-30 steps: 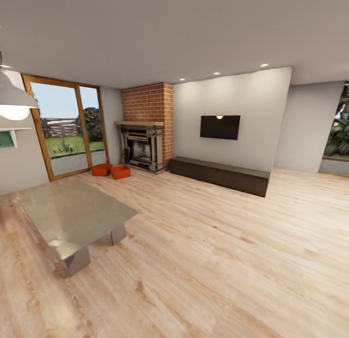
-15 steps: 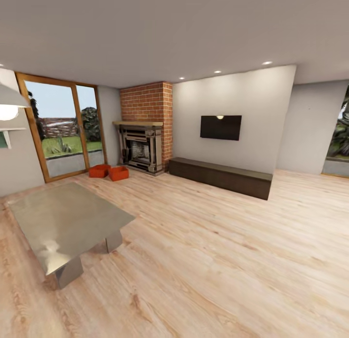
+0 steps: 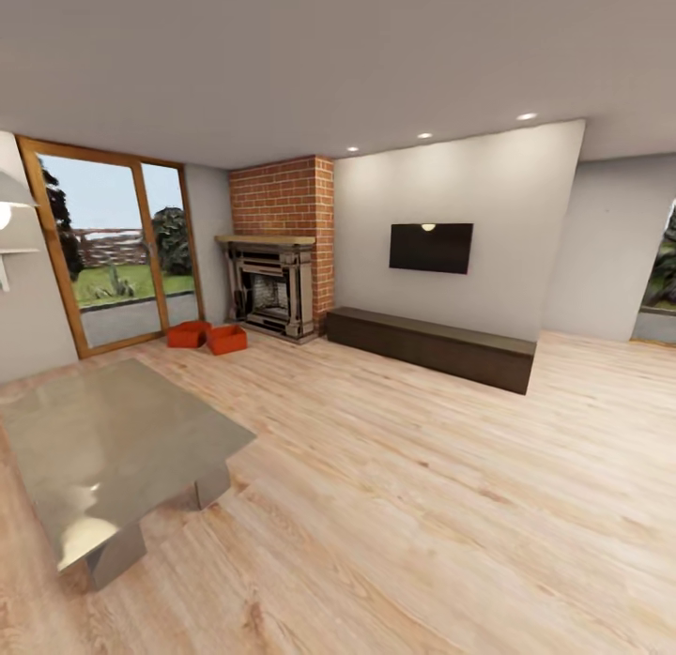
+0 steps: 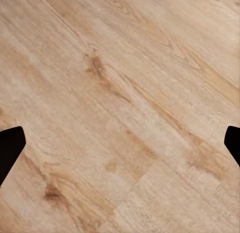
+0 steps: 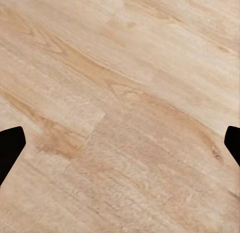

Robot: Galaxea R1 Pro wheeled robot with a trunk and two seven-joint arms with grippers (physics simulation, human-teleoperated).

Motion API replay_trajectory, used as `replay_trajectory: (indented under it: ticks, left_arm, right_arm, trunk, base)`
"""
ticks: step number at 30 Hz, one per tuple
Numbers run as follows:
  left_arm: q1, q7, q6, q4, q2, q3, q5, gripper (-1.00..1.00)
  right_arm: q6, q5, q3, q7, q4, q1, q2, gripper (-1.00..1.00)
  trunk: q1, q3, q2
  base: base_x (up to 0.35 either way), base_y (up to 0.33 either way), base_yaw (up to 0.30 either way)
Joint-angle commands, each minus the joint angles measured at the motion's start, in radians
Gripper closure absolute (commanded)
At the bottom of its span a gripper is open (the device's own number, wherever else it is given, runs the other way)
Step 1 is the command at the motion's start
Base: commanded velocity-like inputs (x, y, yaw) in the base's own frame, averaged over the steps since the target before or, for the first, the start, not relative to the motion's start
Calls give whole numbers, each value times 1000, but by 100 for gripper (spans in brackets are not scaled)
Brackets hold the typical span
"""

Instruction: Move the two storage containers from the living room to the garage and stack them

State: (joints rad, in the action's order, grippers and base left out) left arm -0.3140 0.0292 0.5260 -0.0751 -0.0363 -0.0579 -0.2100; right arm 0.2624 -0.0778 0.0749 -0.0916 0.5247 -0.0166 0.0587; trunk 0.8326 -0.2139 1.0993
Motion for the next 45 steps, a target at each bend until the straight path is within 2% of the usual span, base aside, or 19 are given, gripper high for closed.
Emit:
replay_trajectory:
  ticks: [1,14,30,45]
  left_arm:
    - [-2,3,6,-4,0,-6,-9,-100]
    - [-2,3,6,-4,0,-7,-8,-100]
    - [-2,0,6,-4,-1,-7,-8,-100]
    - [-2,1,6,-4,0,-6,-8,-100]
  right_arm:
    - [1,-8,8,-7,1,0,1,-100]
    - [1,-8,8,-7,1,0,1,-100]
    - [1,-8,8,-7,1,0,1,-100]
    - [1,-8,8,-7,1,0,1,-100]
  trunk:
    - [1,-1,1]
    - [1,-1,1]
    - [1,-1,1]
    - [1,-1,1]
  base:
    - [324,-57,0]
    - [319,-139,12]
    - [302,-209,238]
    - [270,-233,14]
